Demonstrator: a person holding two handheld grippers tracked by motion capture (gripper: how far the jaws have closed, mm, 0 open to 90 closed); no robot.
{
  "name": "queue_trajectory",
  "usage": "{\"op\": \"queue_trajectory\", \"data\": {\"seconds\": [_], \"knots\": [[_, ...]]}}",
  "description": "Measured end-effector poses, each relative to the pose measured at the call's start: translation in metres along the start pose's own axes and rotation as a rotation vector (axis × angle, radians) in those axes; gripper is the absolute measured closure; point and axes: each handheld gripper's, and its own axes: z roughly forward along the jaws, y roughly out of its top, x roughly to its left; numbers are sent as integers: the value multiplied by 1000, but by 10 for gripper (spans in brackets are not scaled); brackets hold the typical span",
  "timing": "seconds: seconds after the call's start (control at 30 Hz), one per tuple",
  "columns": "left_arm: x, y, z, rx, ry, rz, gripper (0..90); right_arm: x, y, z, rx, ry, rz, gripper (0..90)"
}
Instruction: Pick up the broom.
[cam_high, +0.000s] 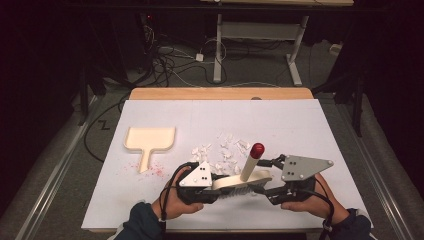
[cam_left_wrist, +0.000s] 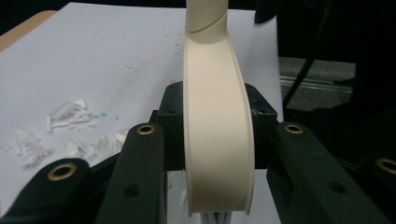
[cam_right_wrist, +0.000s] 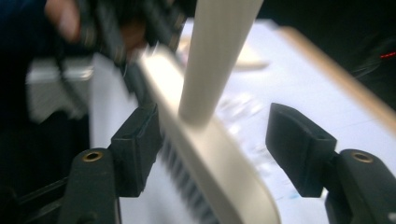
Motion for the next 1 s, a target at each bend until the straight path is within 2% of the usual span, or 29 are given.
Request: {"op": "queue_trajectory", "data": {"seconds": [0.07, 0.1, 0.13, 0.17, 0.23, 0.27, 0.3, 0.33, 0.37, 0.4, 0.47, 0.5, 0.53, 0.57, 0.6, 0.63, 0.67, 0.7, 0.73, 0.77, 0.8, 0.9, 0.97, 1.0], "knots": [[-2, -3, -4, 10, -24, 19, 649, 1, -4, 8, 56, 43, -23, 343], [-2, -3, -4, 10, -24, 19, 648, 1, -4, 8, 56, 43, -23, 343], [-4, -4, -5, 12, -33, 22, 648, 2, -7, 13, 71, 72, -21, 351], [-5, -6, -7, 10, -57, 29, 649, 2, -11, 23, 103, 144, -10, 370], [-7, -6, -7, 14, -80, 39, 648, 5, -16, 35, 132, 187, -9, 388], [-7, -6, -7, 14, -80, 39, 647, 5, -16, 35, 132, 187, -9, 388], [-8, -6, -7, 16, -85, 44, 648, 7, -19, 43, 160, 206, -7, 455], [-8, -6, -7, 15, -81, 43, 647, 6, -20, 47, 146, 237, 3, 506], [-8, -6, -7, 15, -81, 43, 646, 6, -20, 47, 146, 237, 3, 506], [-7, -7, -8, 13, -82, 40, 646, 6, -23, 50, 116, 287, 22, 599], [-6, -7, -9, 11, -84, 37, 643, 6, -23, 51, 114, 291, 27, 611], [-6, -7, -9, 7, -56, 40, 613, 7, -22, 50, 116, 284, 7, 640], [-6, -7, -9, 7, -56, 40, 585, 7, -22, 50, 116, 284, 7, 640], [-6, -7, -10, -5, -29, 35, 585, 7, -21, 49, 117, 285, 5, 658], [-5, -7, -11, -23, 0, 15, 498, 9, -20, 48, 125, 260, -5, 677], [-4, -7, -16, -45, 78, -14, 456, 8, -20, 47, 124, 243, -3, 679], [-4, -7, -16, -45, 78, -14, 383, 6, -19, 45, 124, 218, 0, 679], [-6, -7, -23, -62, 180, -31, 292, 3, -19, 43, 123, 194, 11, 680], [-7, -8, -27, -69, 205, -34, 281, 0, -19, 40, 118, 166, 21, 680], [-7, -8, -27, -69, 205, -34, 271, -3, -20, 38, 112, 147, 31, 680], [-8, -10, -32, -74, 262, -35, 239, -7, -20, 34, 106, 121, 63, 680], [-10, -20, -43, -55, 366, -32, 219, -14, -20, 27, 92, 78, 77, 680], [-11, -29, -48, -16, 439, -31, 201, -20, -19, 20, 79, 51, 105, 680], [-11, -34, -50, 15, 467, -20, 176, -25, -18, 15, 79, 6, 105, 679]]}}
